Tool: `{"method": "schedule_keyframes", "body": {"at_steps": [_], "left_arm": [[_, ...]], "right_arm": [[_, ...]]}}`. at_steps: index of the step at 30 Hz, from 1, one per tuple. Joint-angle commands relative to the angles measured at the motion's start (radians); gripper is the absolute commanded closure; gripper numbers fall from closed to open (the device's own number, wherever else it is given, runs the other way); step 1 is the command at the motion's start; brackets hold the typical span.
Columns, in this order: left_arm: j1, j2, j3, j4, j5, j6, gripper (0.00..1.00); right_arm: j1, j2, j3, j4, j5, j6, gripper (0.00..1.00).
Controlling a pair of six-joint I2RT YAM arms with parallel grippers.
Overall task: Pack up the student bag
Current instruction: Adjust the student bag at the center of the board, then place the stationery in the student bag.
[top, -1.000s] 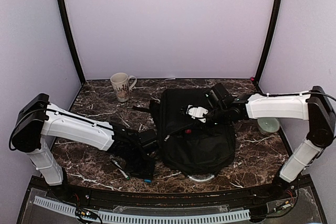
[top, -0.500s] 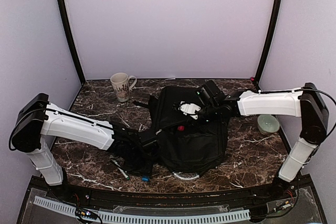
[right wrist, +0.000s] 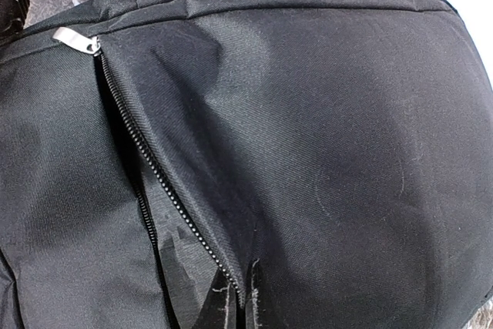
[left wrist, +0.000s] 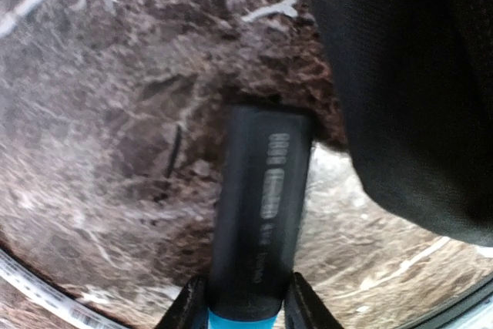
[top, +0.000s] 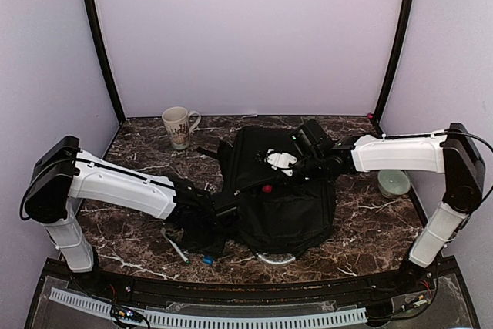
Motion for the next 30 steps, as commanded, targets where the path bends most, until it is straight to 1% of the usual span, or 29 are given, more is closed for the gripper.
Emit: {"method": "schedule_keyframes", "body": {"at_steps": [1, 5, 10, 12, 16, 21, 23, 25, 28, 30], "left_arm": [[0.01, 0.032, -0.029, -0.121, -0.082, 0.035, 0.68], [0.012, -0.005, 0.024, -0.176, -0.102, 0.073, 0.73], [0.011, -0.087, 0.105, -0.333, -0.168, 0.112, 0.77], [0.011, -0.139, 0.13, -0.337, -0.164, 0.146, 0.78], [0.007, -0.228, 0.16, -0.185, -0.088, 0.291, 0.81], [0.007, -0.226, 0.22, -0.005, 0.005, 0.406, 0.81], [0.007, -0.193, 0.243, 0.092, 0.077, 0.441, 0.81], [0.009, -0.139, 0.284, 0.163, 0.104, 0.453, 0.81], [0.018, -0.023, 0.388, 0.188, 0.11, 0.435, 0.81], [0.024, 0.037, 0.431, 0.211, 0.086, 0.405, 0.82]], "right_arm": [[-0.019, -0.016, 0.013, 0.045, 0.031, 0.02, 1.0], [-0.021, -0.017, 0.033, 0.02, 0.028, 0.03, 1.0], [-0.037, -0.04, 0.057, 0.004, 0.017, 0.05, 1.0], [-0.042, -0.044, 0.066, -0.002, 0.013, 0.055, 1.0], [-0.049, -0.043, 0.11, -0.036, -0.001, 0.057, 1.0], [-0.057, -0.034, 0.183, -0.084, -0.02, 0.056, 1.0], [-0.06, -0.03, 0.216, -0.101, -0.028, 0.061, 1.0], [-0.062, -0.028, 0.241, -0.106, -0.04, 0.072, 1.0], [-0.065, -0.026, 0.266, -0.115, -0.065, 0.094, 1.0], [-0.067, -0.026, 0.274, -0.122, -0.079, 0.103, 1.0]]}}
